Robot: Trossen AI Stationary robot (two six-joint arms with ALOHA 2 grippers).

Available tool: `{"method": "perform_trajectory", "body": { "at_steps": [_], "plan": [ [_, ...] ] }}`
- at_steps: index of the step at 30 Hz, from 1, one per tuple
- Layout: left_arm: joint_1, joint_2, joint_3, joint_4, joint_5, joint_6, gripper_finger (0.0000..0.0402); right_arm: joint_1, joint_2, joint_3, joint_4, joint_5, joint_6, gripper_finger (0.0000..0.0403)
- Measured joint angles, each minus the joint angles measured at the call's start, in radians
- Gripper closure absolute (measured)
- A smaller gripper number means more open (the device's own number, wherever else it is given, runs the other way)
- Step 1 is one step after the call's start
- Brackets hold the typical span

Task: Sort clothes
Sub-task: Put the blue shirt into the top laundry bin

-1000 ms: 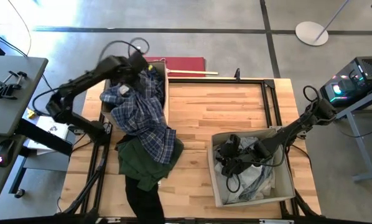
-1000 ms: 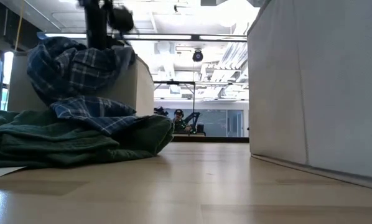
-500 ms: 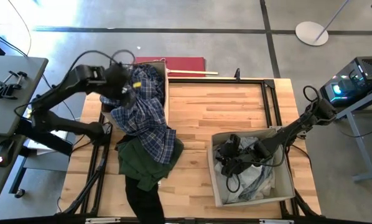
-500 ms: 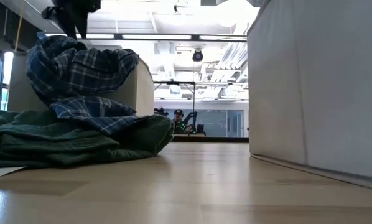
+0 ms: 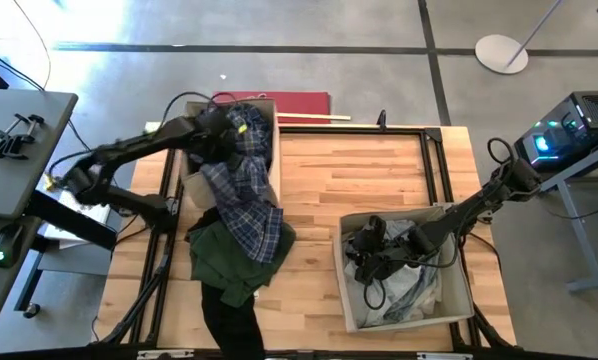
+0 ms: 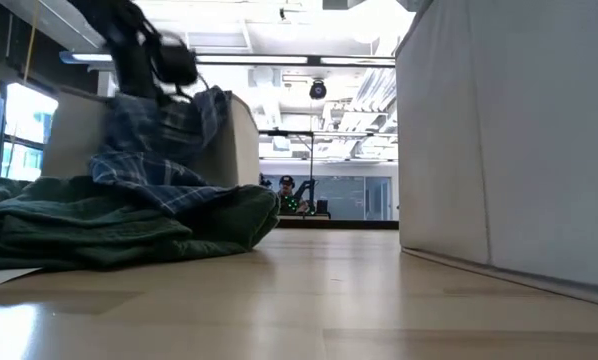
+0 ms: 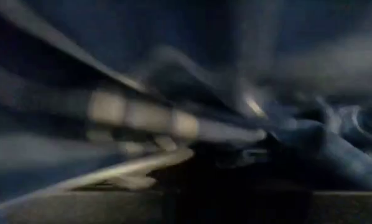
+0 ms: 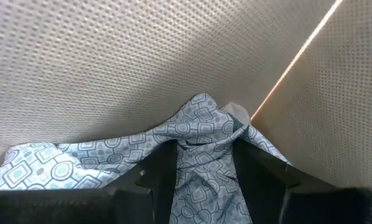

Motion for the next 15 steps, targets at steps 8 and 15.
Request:
{"method": "perform_trajectory", "body": {
  "at_steps": [8,15],
  "plan": [
    [0.068,0.043,0.106,-0.102,0.116,0.082,0.0385,0.000,0.000,0.000,0.000,0.000,-0.011,0.0251],
    [0.060,-0.097,0.341,-0.289,0.067,0.130,0.0369,0.000,0.000,0.000,0.001,-0.001,-0.001,0.0251]
  ]
}}
